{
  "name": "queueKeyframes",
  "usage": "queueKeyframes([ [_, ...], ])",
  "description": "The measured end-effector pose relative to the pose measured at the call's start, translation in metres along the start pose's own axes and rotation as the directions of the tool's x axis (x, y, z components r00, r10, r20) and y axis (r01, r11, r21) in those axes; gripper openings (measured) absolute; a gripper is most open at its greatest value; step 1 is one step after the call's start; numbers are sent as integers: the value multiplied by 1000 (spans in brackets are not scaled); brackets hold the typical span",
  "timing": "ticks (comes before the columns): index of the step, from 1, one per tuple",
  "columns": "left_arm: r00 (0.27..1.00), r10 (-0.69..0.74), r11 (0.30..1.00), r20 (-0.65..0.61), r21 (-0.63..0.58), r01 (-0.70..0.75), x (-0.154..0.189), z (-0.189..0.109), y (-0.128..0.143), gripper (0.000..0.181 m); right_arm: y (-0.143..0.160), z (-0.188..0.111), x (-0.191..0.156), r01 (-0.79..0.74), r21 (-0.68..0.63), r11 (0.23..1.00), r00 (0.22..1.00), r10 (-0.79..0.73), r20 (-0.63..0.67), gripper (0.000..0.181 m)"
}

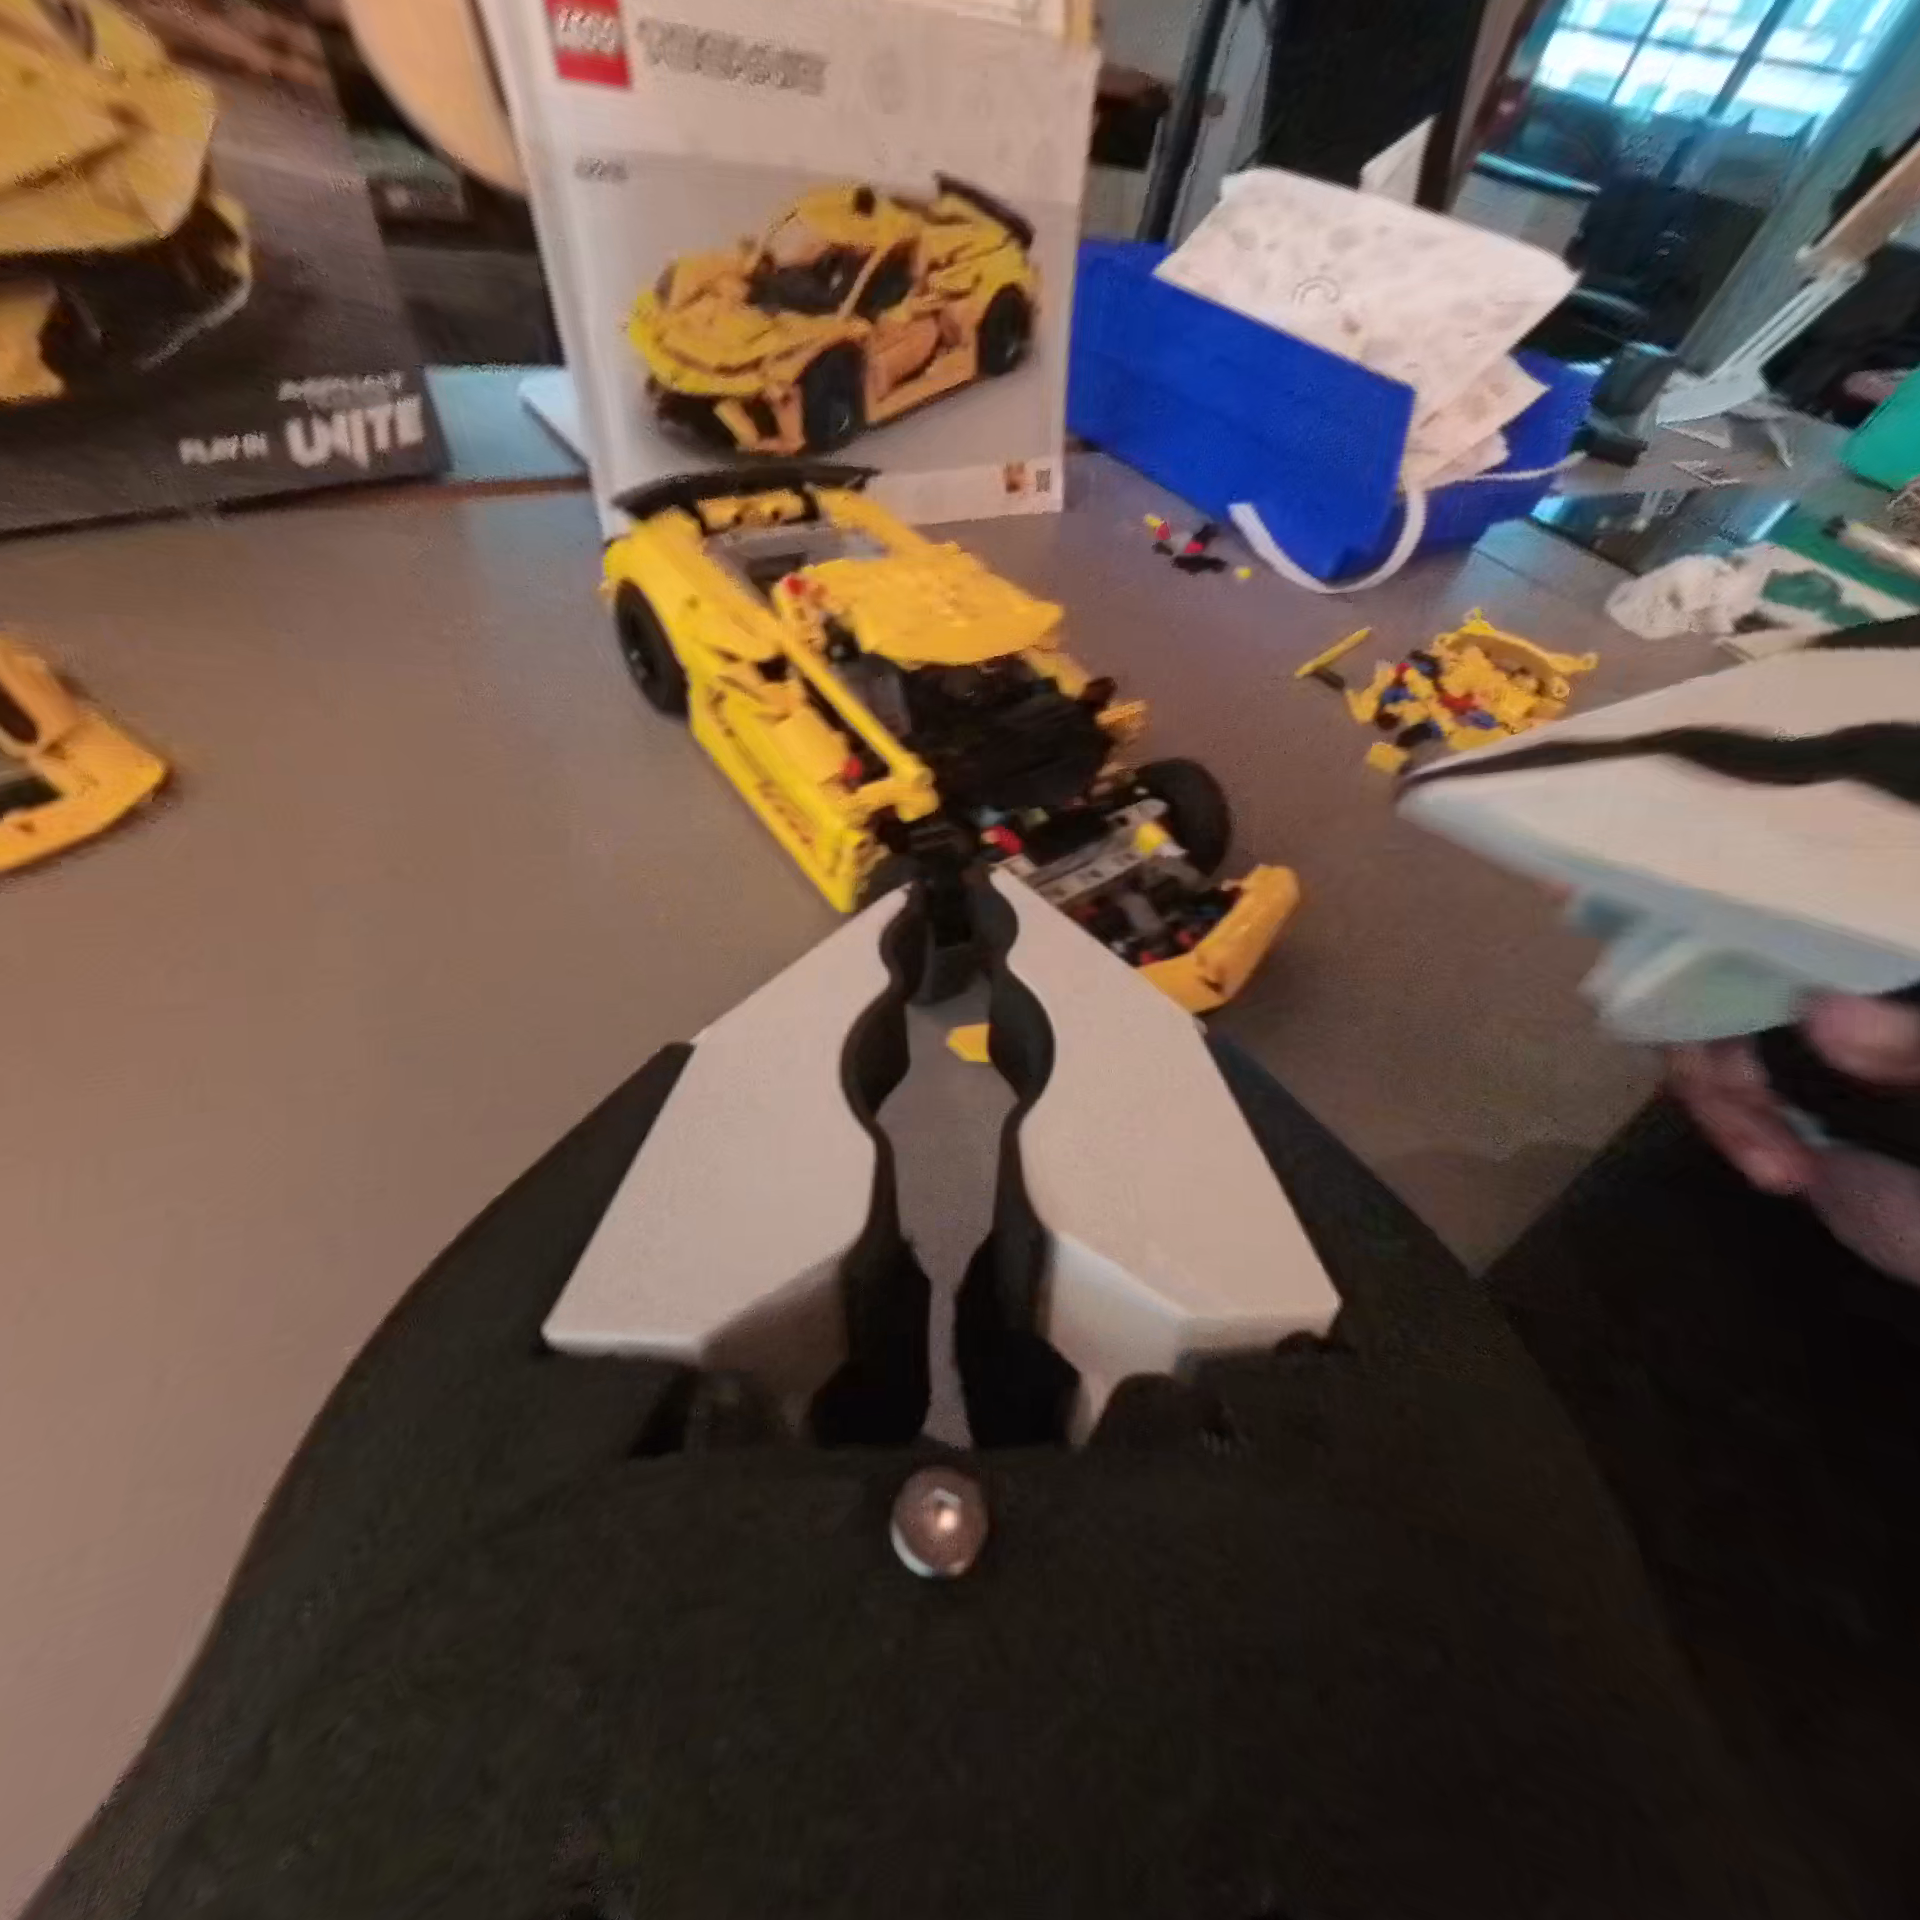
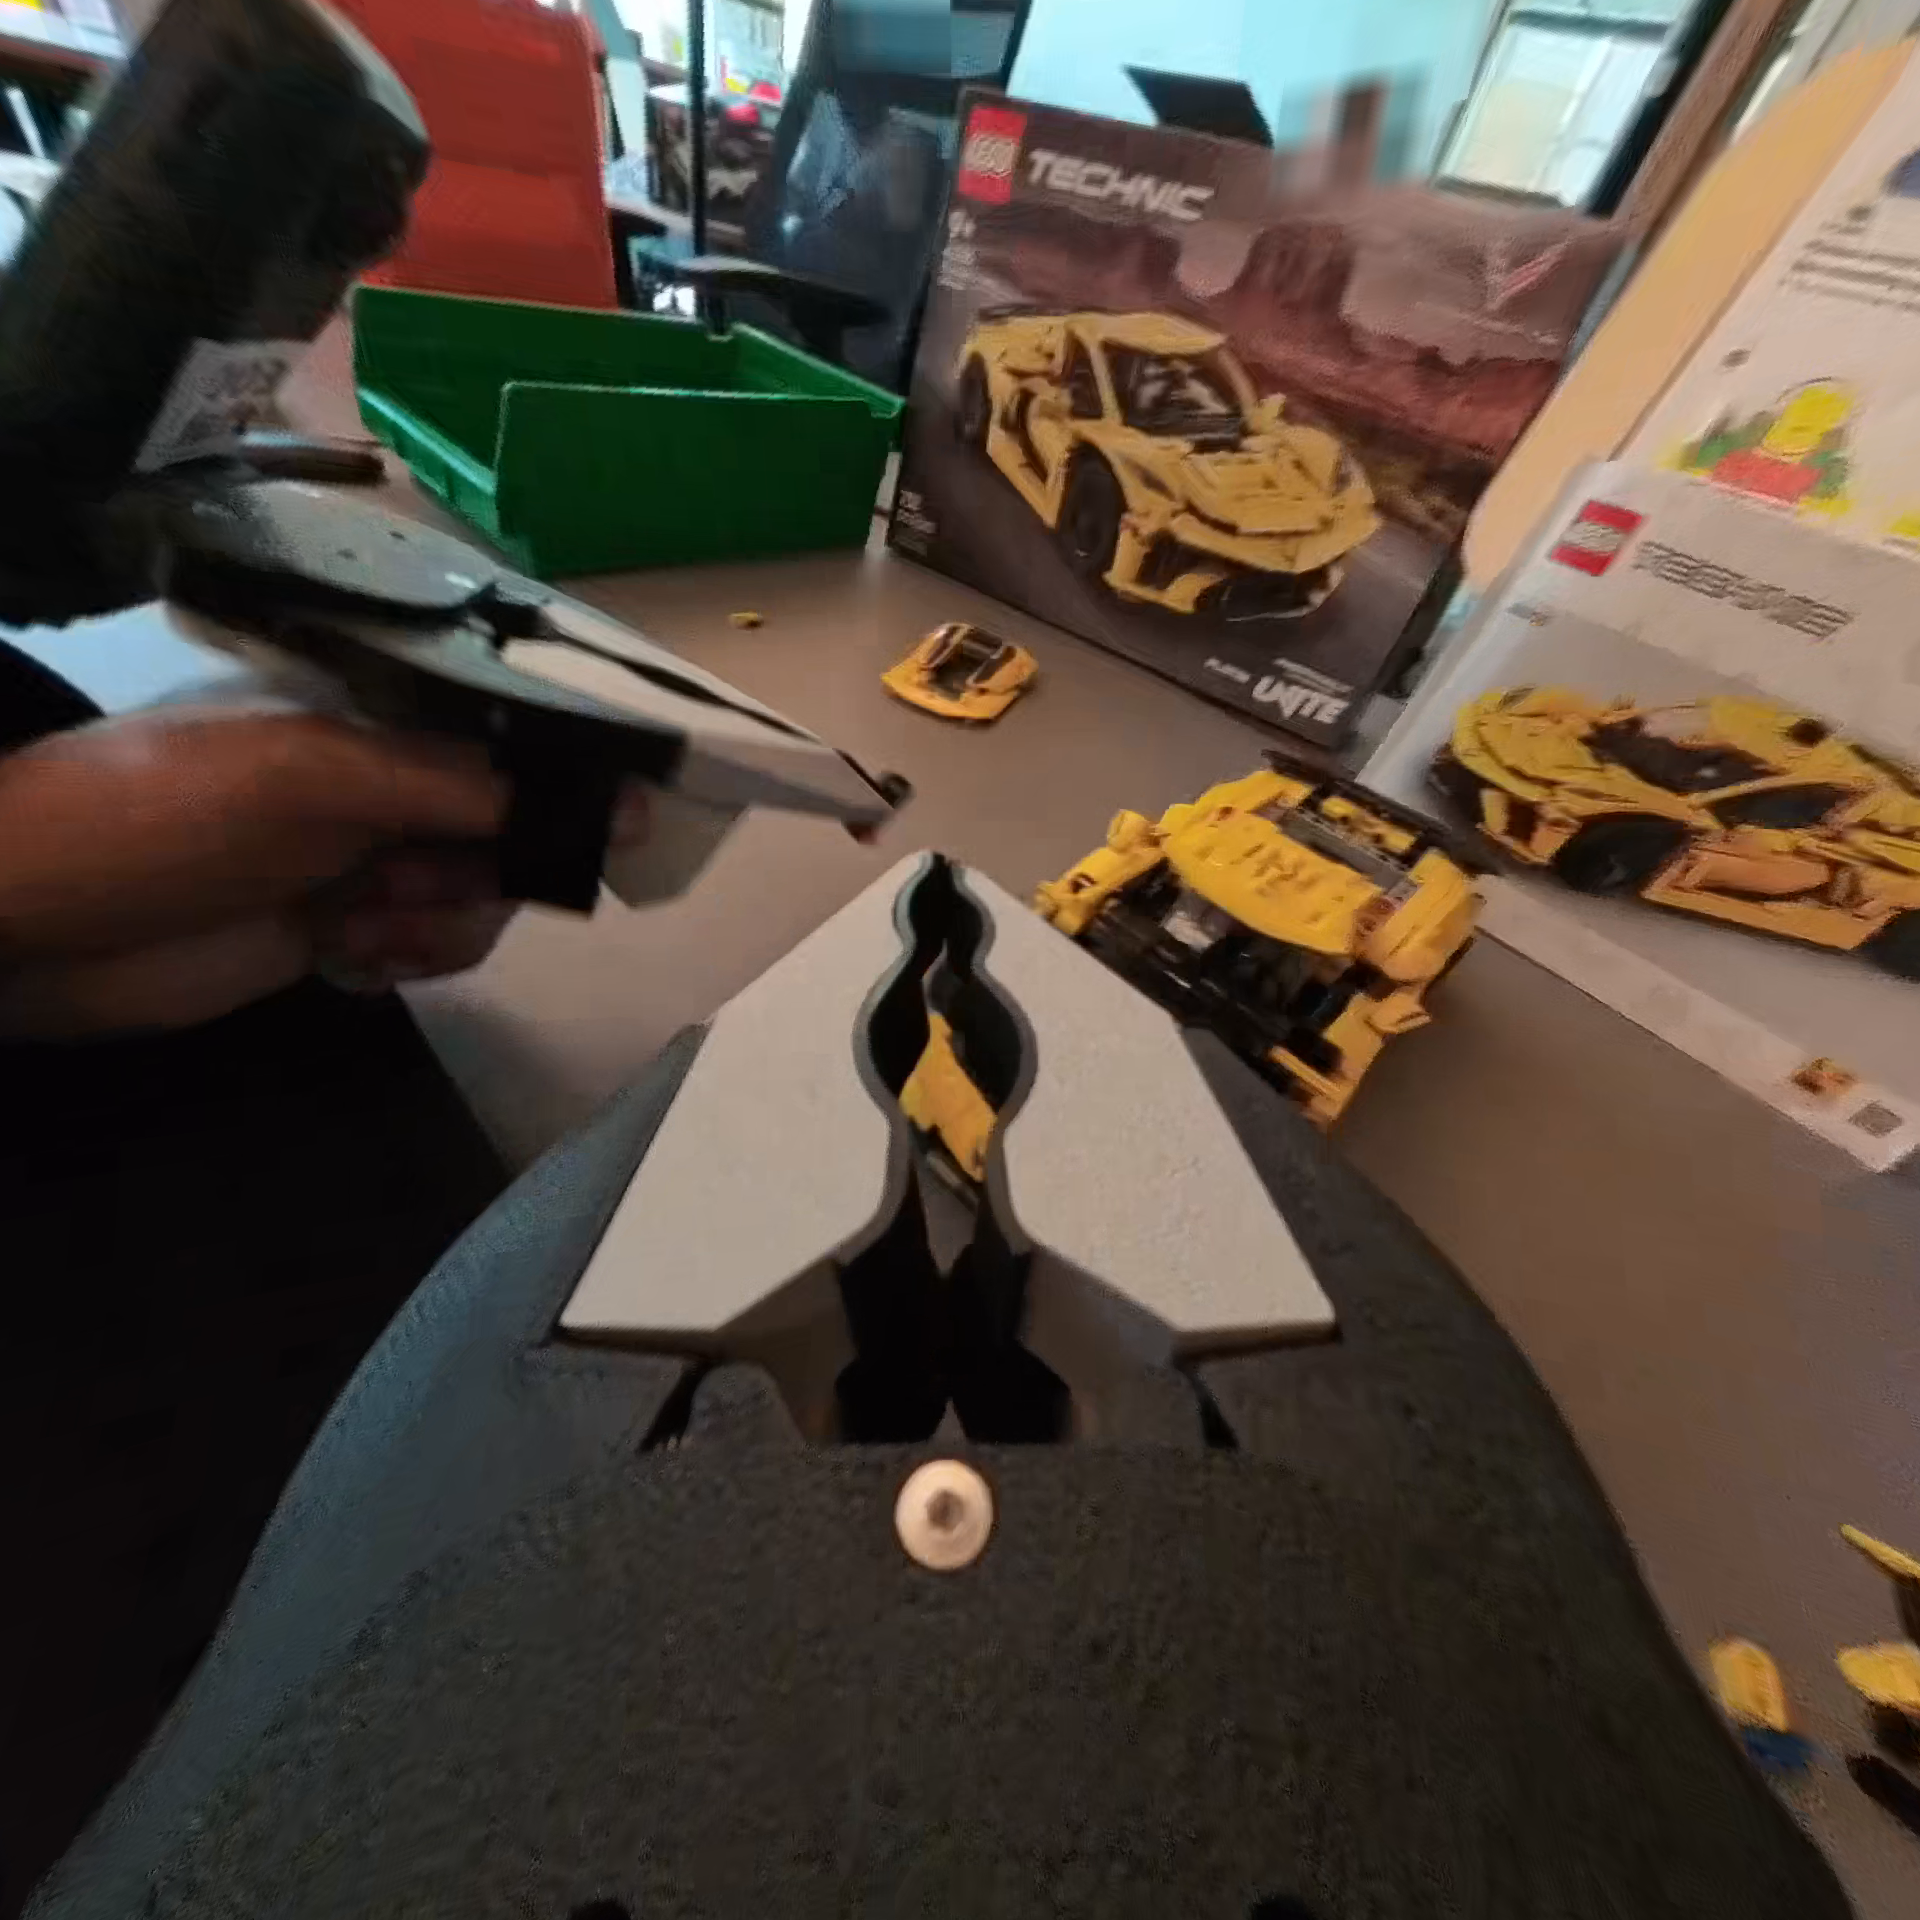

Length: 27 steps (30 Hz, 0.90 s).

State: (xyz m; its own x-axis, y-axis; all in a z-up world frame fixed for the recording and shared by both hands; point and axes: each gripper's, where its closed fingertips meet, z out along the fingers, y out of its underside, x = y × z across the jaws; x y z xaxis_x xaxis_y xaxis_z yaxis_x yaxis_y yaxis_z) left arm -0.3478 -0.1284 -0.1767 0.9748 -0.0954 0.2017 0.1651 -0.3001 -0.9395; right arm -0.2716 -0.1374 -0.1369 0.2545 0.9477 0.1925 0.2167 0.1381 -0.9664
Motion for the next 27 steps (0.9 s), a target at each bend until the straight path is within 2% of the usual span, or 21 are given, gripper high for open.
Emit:
queueKeyframes([
  [2, 992, -97, 993, -81, 66, 103, -16, -10, -11, 7, 13, 0, 3, -60, -33, 998, 997, 62, 51, 0],
  [4, 986, -80, 992, -143, 90, 94, -6, -14, -14, 7, 23, 8, -10, -175, -96, 980, 965, 190, 181, 0],
  [7, 976, -55, 993, -210, 87, 74, 12, -13, -14, 7, 24, 13, -18, -136, -104, 985, 971, 153, 185, 0],
  [10, 943, -114, 988, -314, 62, 140, 29, -11, -13, 7, 18, 13, -23, -75, -61, 995, 981, 85, 173, 1],
  [11, 929, -123, 988, -348, 46, 148, 36, -11, -12, 7, 18, 15, -23, -53, -51, 997, 986, 60, 153, 13],
  [12, 910, -131, 987, -392, 30, 155, 45, -11, -11, 7, 15, 15, -23, -37, -31, 999, 990, 40, 137, 21],
  [17, 772, -275, 955, -573, -68, 289, 70, -17, -10, 8, 14, 15, -24, -7, -10, 1000, 993, 8, 119, 30],
  [23, 786, -234, 967, -572, -52, 250, 76, -18, -9, 8, 12, 12, -21, -28, -4, 1000, 992, 28, 126, 12],
  [26, 718, -254, 953, -648, -41, 301, 81, -27, -17, 10, 2, 5, -24, -110, 47, 993, 971, 97, 216, 7],
  [27, 682, -274, 942, -678, -48, 331, 82, -30, -20, 17, -1, 3, -28, -172, 56, 984, 948, 150, 282, 7],
])
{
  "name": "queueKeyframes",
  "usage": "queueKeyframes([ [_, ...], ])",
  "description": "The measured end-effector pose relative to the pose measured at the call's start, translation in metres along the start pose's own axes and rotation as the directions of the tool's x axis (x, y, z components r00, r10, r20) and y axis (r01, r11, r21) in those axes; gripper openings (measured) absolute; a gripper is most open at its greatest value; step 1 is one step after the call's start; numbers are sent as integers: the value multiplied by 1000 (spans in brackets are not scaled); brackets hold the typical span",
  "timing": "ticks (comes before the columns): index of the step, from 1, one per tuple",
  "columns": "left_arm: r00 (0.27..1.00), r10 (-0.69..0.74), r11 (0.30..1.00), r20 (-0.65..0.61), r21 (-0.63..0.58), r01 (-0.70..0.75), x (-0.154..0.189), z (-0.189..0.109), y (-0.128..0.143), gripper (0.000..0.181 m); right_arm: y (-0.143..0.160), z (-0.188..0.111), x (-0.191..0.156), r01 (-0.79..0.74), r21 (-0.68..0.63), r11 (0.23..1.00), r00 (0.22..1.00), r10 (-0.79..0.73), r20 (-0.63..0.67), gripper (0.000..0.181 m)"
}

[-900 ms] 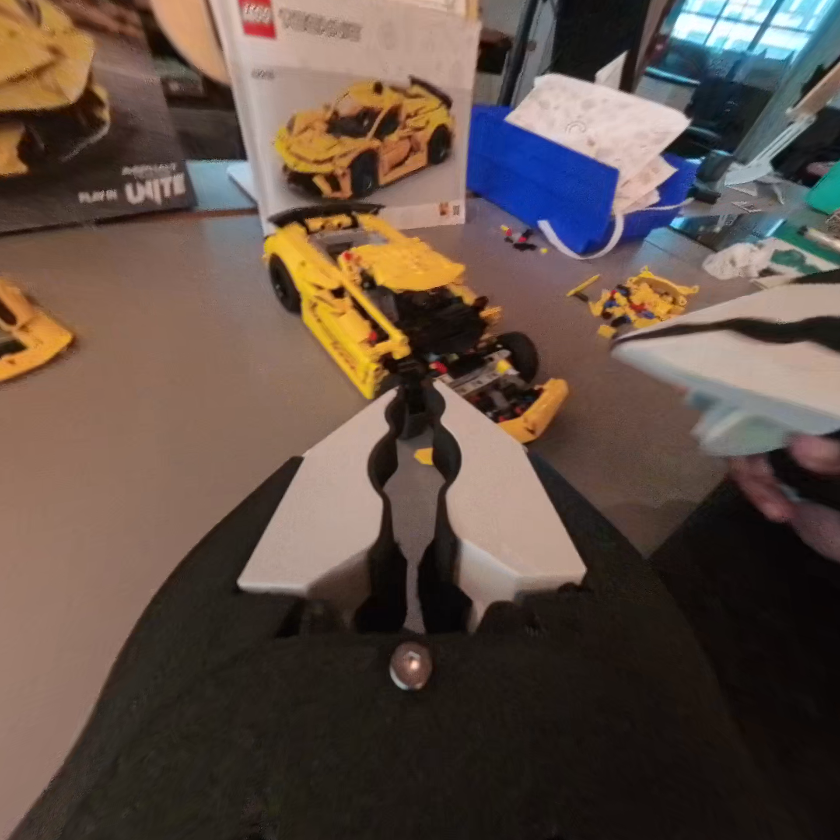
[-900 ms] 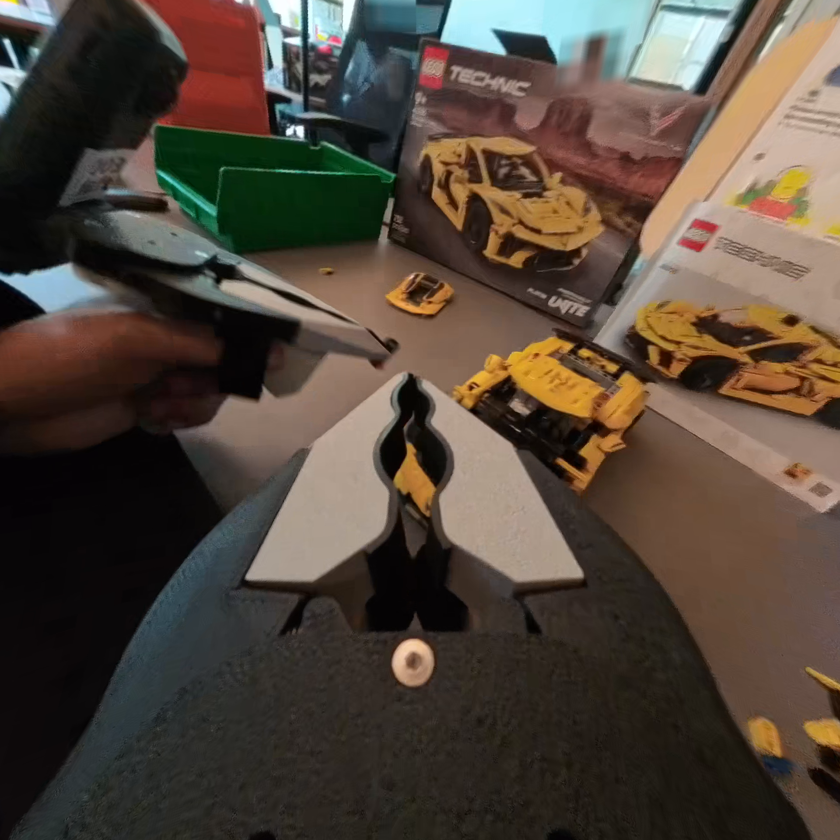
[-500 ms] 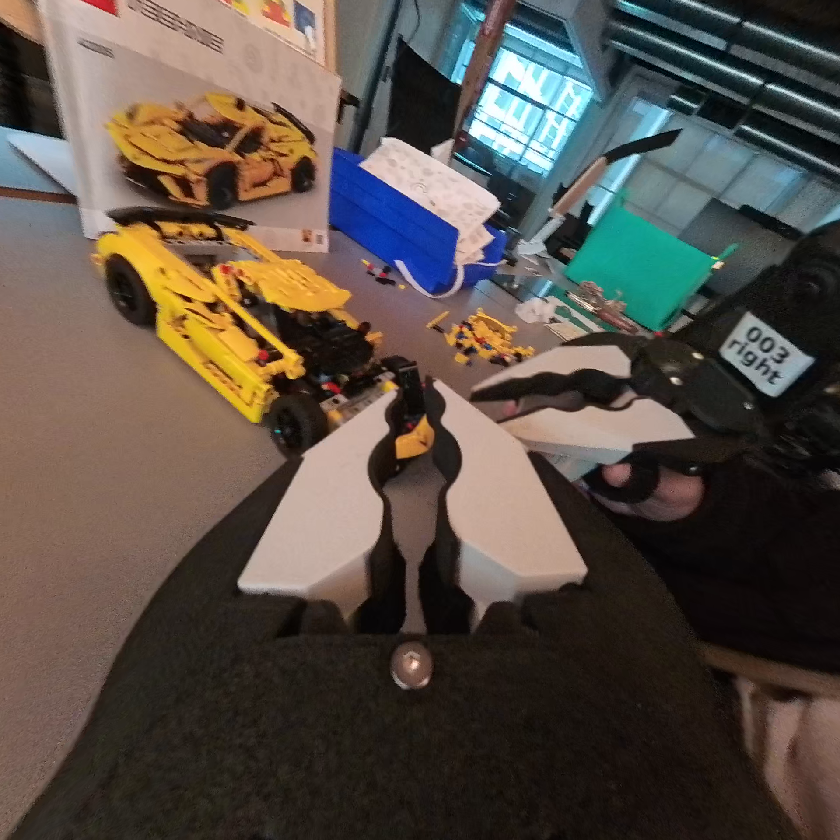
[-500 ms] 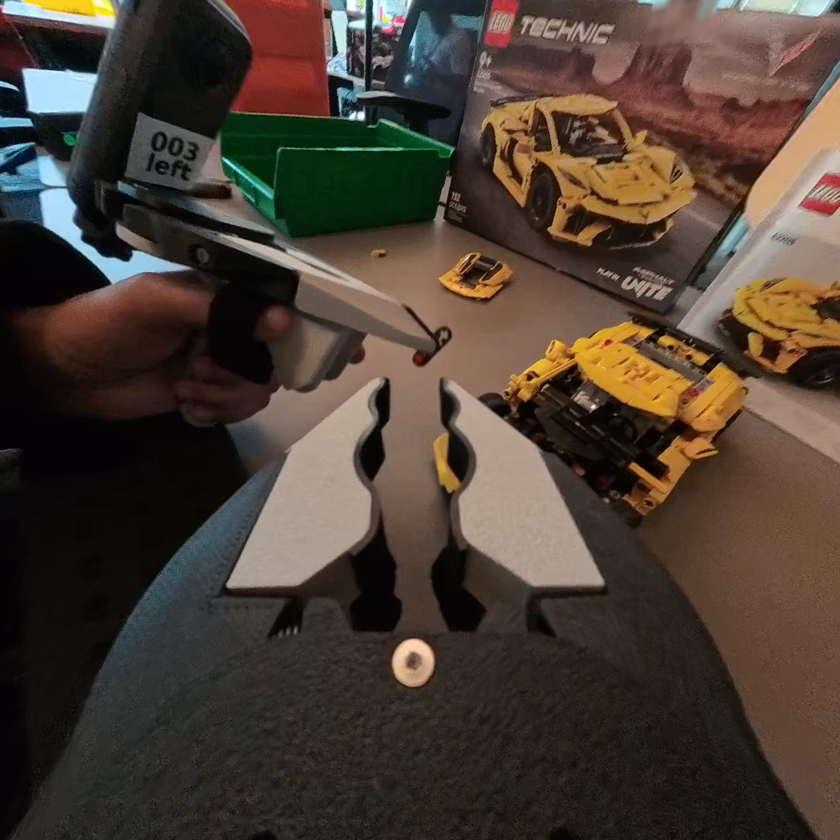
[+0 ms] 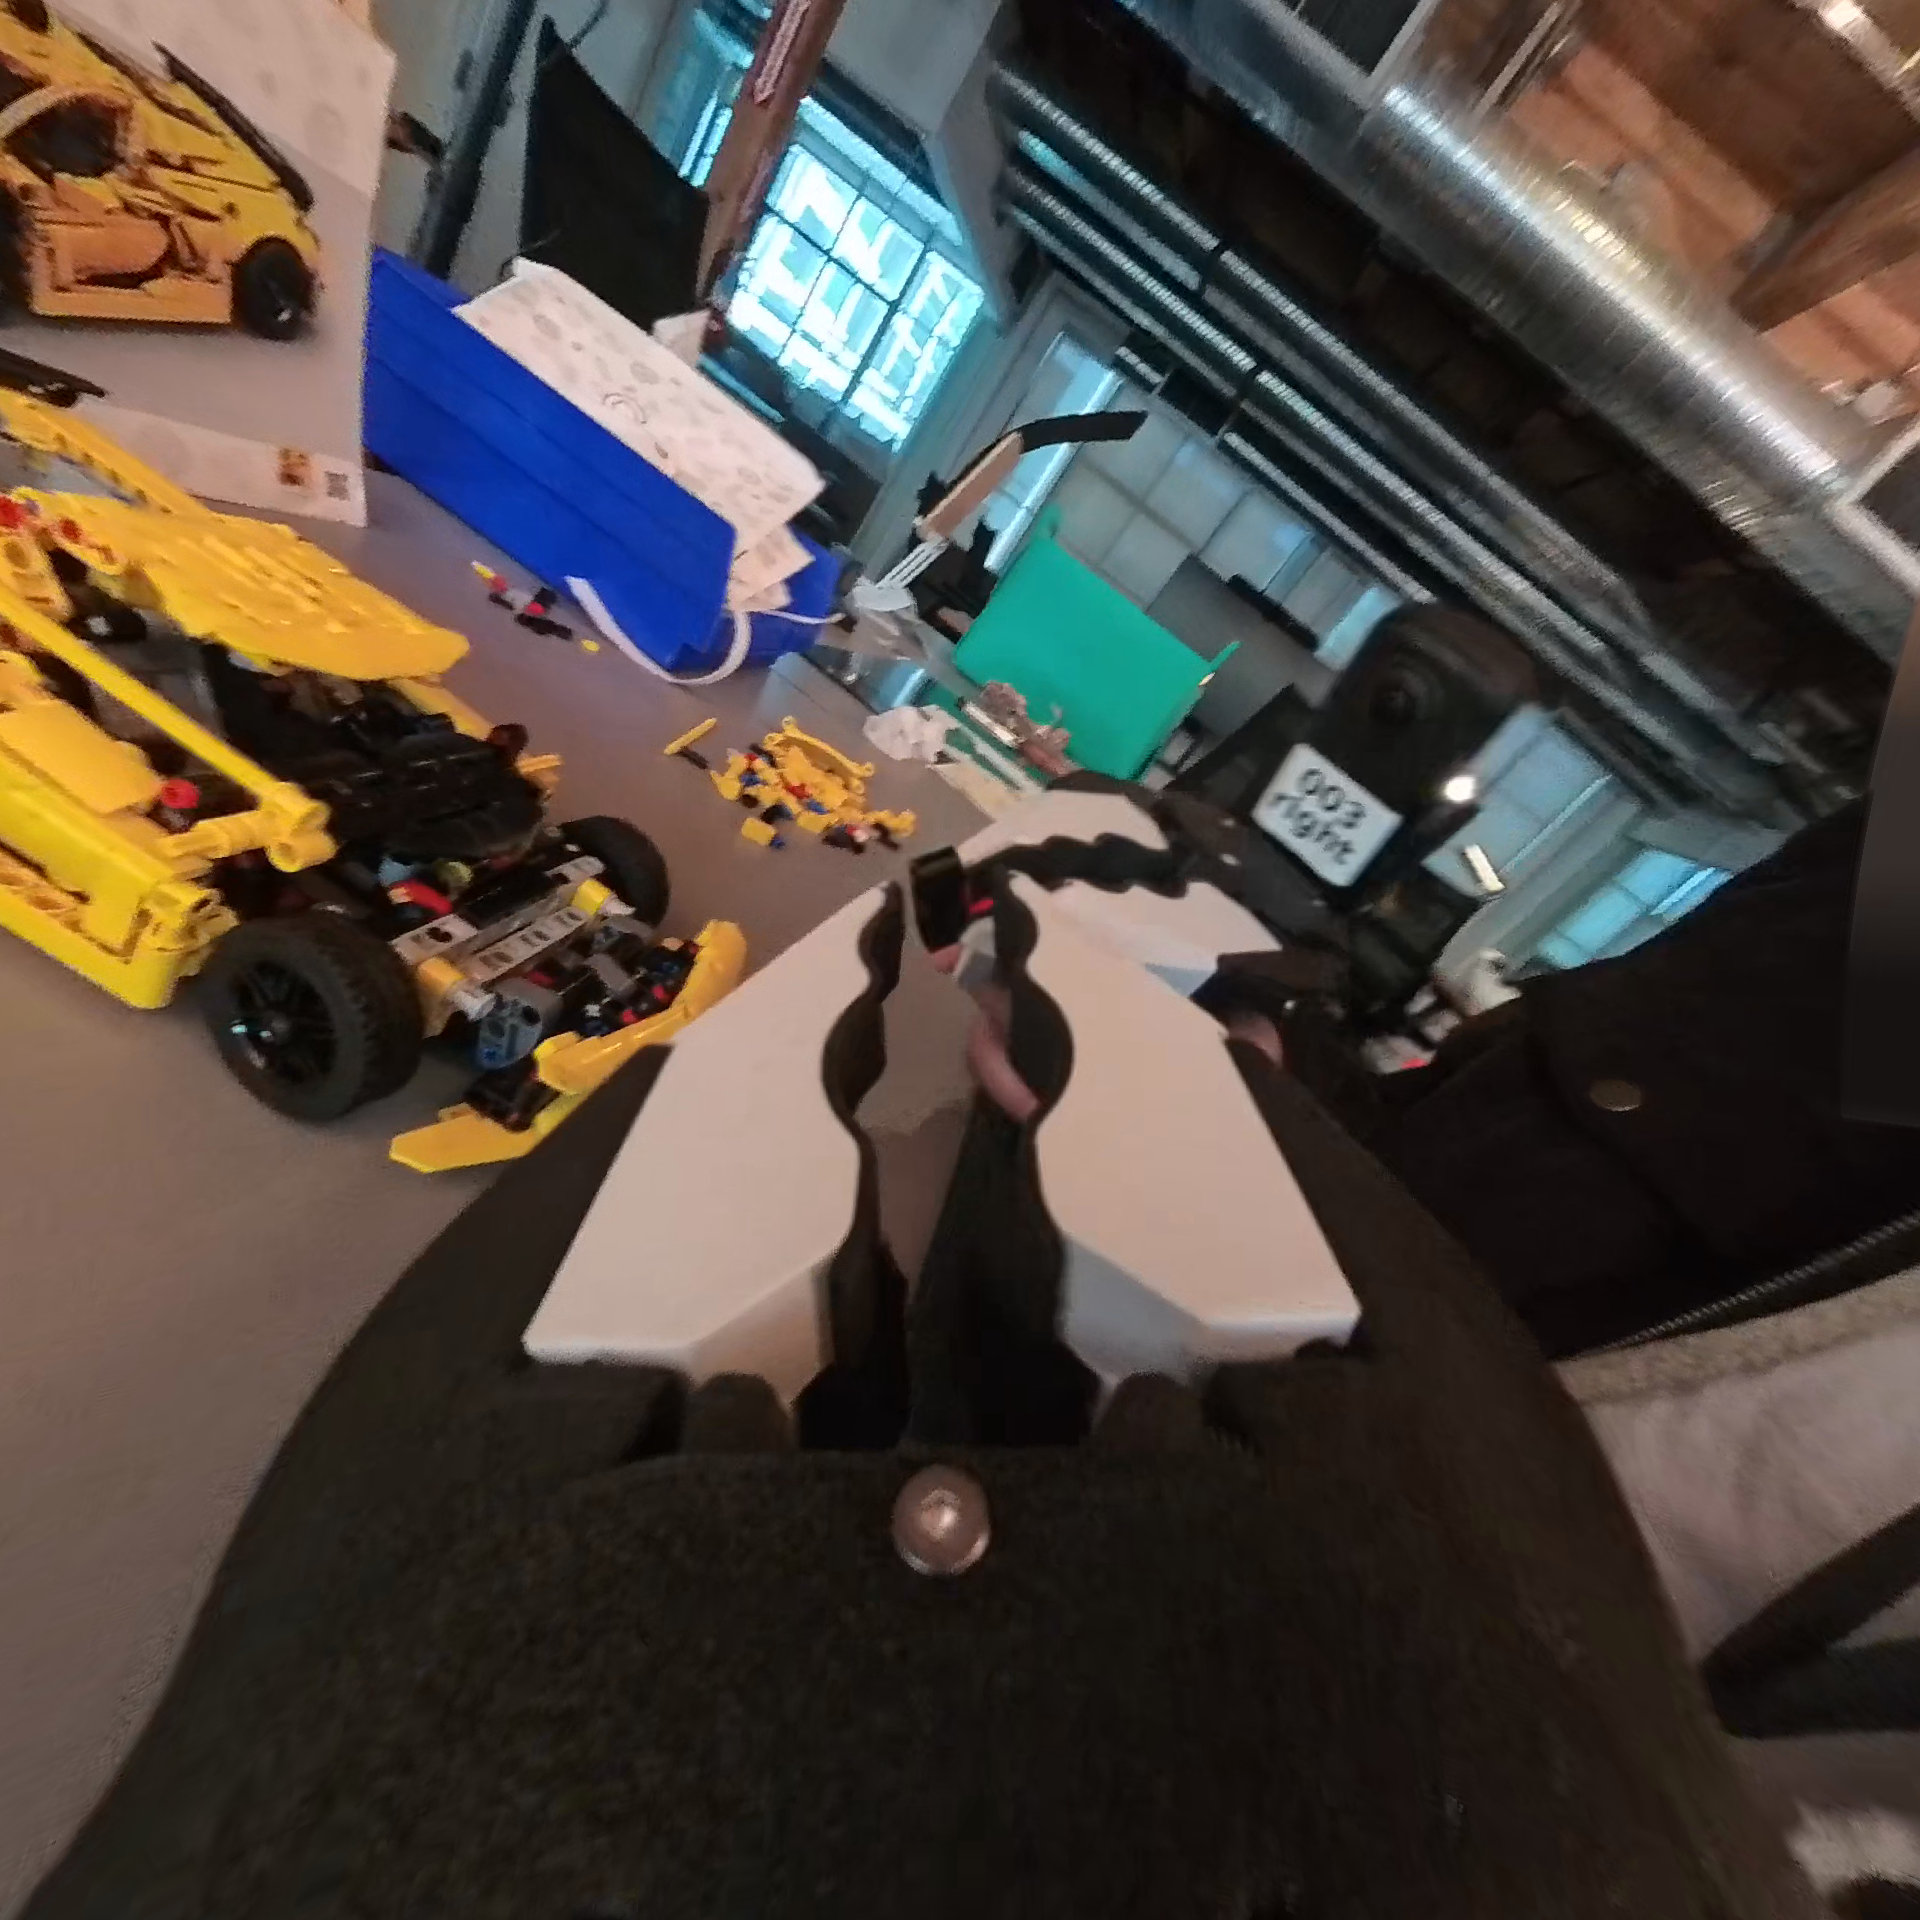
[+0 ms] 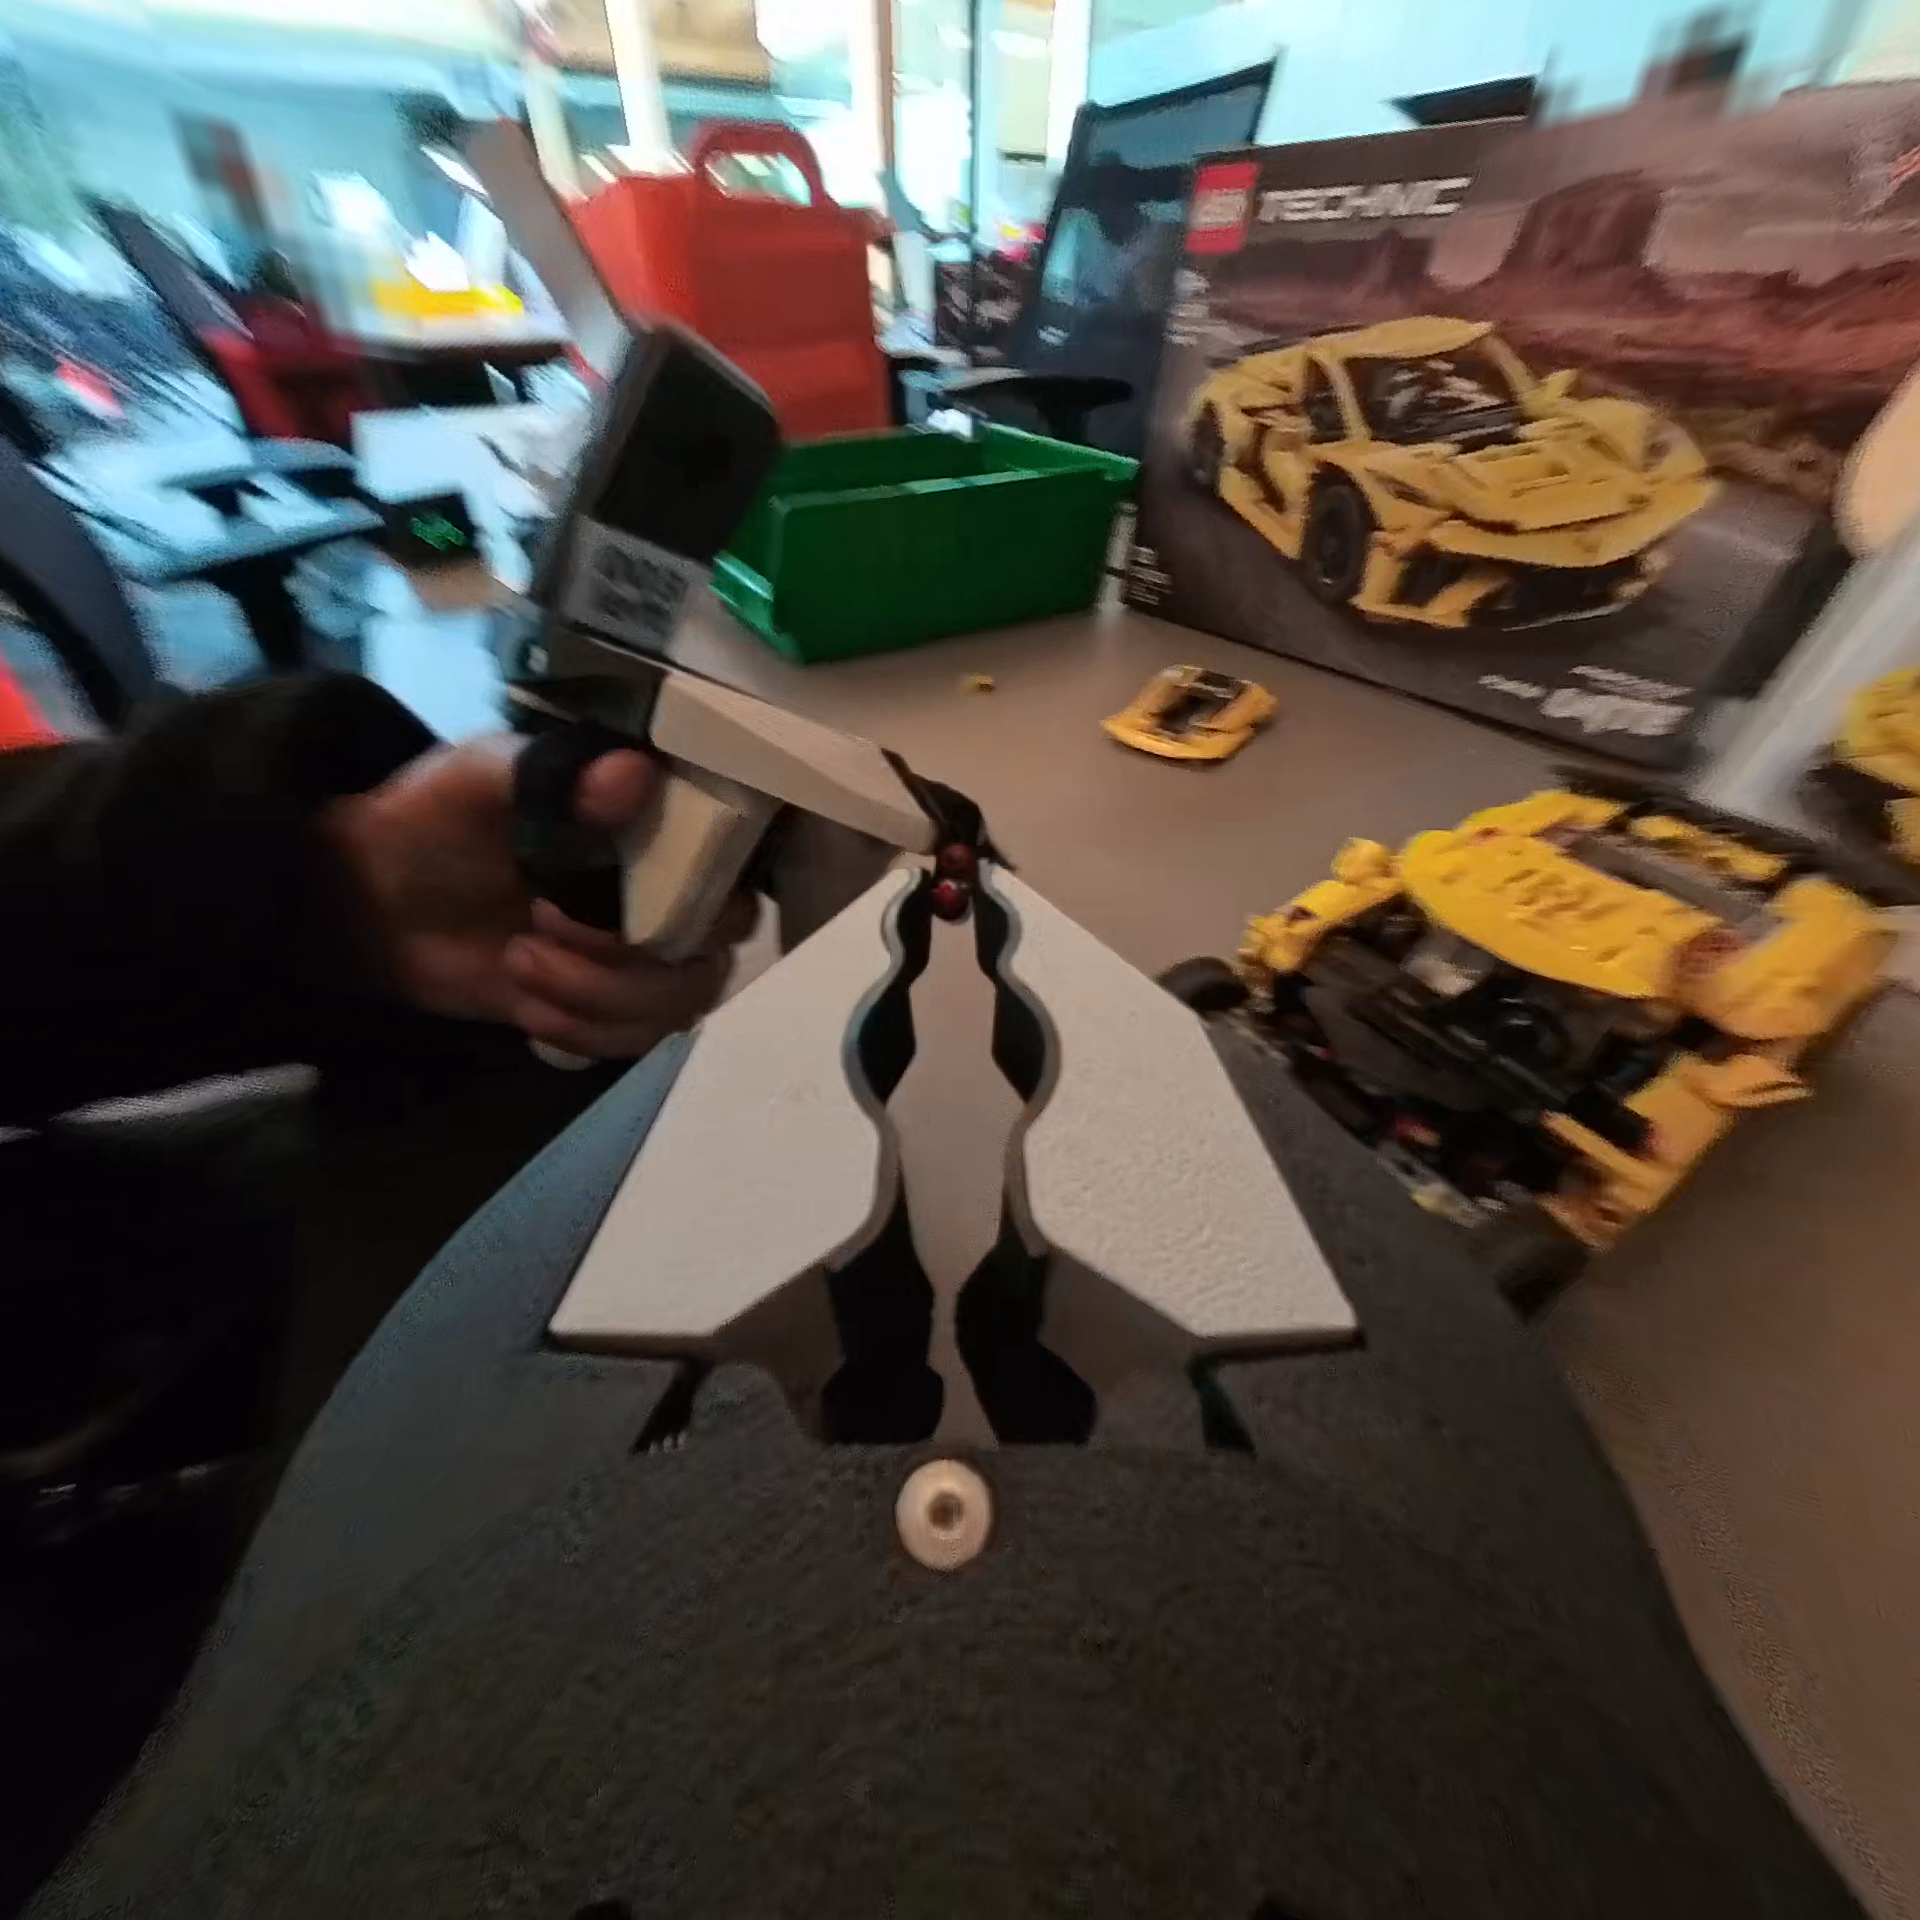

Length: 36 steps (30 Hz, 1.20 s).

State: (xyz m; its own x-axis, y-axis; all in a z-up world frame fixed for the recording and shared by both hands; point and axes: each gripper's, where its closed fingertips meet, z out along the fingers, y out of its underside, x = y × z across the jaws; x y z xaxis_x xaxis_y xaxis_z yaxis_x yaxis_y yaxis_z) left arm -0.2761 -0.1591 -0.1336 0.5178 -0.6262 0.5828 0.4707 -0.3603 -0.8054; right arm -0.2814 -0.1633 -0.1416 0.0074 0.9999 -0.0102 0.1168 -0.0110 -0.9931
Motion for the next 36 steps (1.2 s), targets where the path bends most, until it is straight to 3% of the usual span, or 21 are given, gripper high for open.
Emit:
queueKeyframes([
  [2, 996, -57, 998, -64, 22, 59, 5, -1, -4, 26, -4, -3, -2, -142, 30, 989, 985, 139, 99, 6],
  [4, 990, -69, 996, -123, 39, 74, 13, -3, -8, 26, -11, -6, -7, -329, 42, 943, 919, 310, 243, 7],
  [7, 990, -8, 999, -143, 41, 13, 23, -1, -6, 24, -21, -13, -9, -631, -12, 776, 687, 565, 457, 6],
  [9, 990, 33, 999, -134, 40, -28, 25, 0, -4, 6, -22, -15, -9, -698, -65, 713, 592, 625, 509, 6],
  [18, 988, -23, 999, -155, 34, 29, 23, -1, -4, 12, -19, -12, -10, -691, -73, 719, 603, 629, 492, 6],
  [24, 993, 12, 999, -114, 32, -8, 20, -2, -3, 7, -17, -10, -10, -714, -90, 694, 570, 652, 500, 6],
  [26, 992, -7, 1000, -126, 29, 11, 20, -2, -2, 7, -17, -10, -10, -683, -77, 726, 609, 625, 488, 6],
  [28, 990, -52, 998, -134, 30, 57, 16, -4, -4, 6, -12, -9, -4, -587, -48, 808, 725, 551, 414, 19],
  [32, 981, -120, 992, -154, 16, 124, 12, -6, -3, 7, -16, -14, -1, -176, 104, 979, 956, 145, 253, 28],
  [34, 970, -158, 987, -187, -37, 154, 16, -4, 3, 7, -15, -18, -8, 62, 125, 990, 979, -85, 187, 19],
  [36, 958, -190, 981, -215, -72, 178, 19, -3, 6, 6, -7, -22, -14, 254, 101, 962, 950, -268, 161, 12],
])
